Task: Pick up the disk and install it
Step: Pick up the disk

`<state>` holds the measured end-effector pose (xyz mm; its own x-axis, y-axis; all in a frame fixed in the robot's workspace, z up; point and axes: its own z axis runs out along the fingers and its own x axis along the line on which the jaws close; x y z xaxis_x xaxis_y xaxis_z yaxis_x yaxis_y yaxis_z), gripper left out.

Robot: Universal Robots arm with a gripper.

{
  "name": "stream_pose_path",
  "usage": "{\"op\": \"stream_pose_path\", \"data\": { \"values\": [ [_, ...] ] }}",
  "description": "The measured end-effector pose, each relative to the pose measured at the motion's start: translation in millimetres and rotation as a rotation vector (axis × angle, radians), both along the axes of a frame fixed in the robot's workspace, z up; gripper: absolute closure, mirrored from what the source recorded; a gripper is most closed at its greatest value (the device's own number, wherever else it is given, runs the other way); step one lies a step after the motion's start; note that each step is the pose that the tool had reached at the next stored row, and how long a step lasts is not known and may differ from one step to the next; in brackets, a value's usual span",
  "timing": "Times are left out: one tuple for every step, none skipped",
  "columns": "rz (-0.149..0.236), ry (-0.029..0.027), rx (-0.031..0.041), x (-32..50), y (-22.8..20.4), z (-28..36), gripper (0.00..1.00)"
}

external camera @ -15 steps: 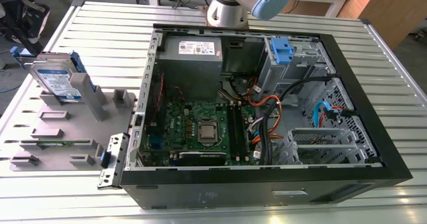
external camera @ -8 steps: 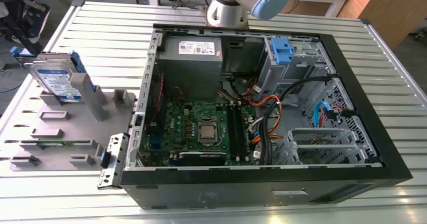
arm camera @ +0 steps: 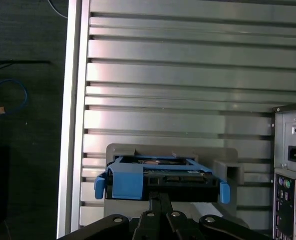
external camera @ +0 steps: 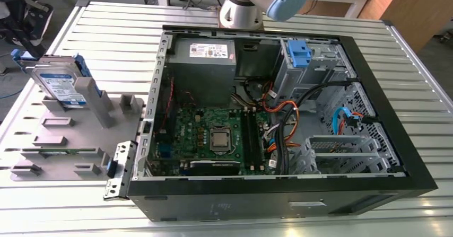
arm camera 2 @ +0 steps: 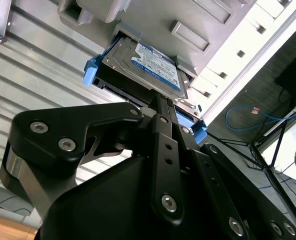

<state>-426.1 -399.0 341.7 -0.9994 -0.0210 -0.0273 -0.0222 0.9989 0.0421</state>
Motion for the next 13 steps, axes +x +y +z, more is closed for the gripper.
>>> {"op": "stream_pose_path", "data": {
  "values": [
    [0.004,0.0000,0.0000,0.0,0.0,0.0,0.89],
    [0.011,0.0000,0.0001,0.0,0.0,0.0,0.89],
    [0.020,0.0000,0.0000,0.0,0.0,0.0,0.89],
    [0.031,0.0000,0.0001,0.0,0.0,0.0,0.89],
    [0.041,-0.0001,0.0001,0.0,0.0,0.0,0.89],
    [0.049,-0.0001,0.0002,0.0,0.0,0.0,0.89],
    [0.055,-0.0001,0.0002,0.0,0.0,0.0,0.89],
    [0.057,0.0000,0.0001,0.0,0.0,0.0,0.89],
    [0.058,0.0000,0.0002,0.0,0.0,0.0,0.89],
    [0.058,0.0000,0.0002,0.0,0.0,0.0,0.89],
    [0.058,0.0000,0.0002,0.0,0.0,0.0,0.89],
    [0.058,-0.0001,0.0002,0.0,0.0,0.0,0.89],
    [0.058,0.0000,0.0002,0.0,0.0,0.0,0.89]
  ]
}}
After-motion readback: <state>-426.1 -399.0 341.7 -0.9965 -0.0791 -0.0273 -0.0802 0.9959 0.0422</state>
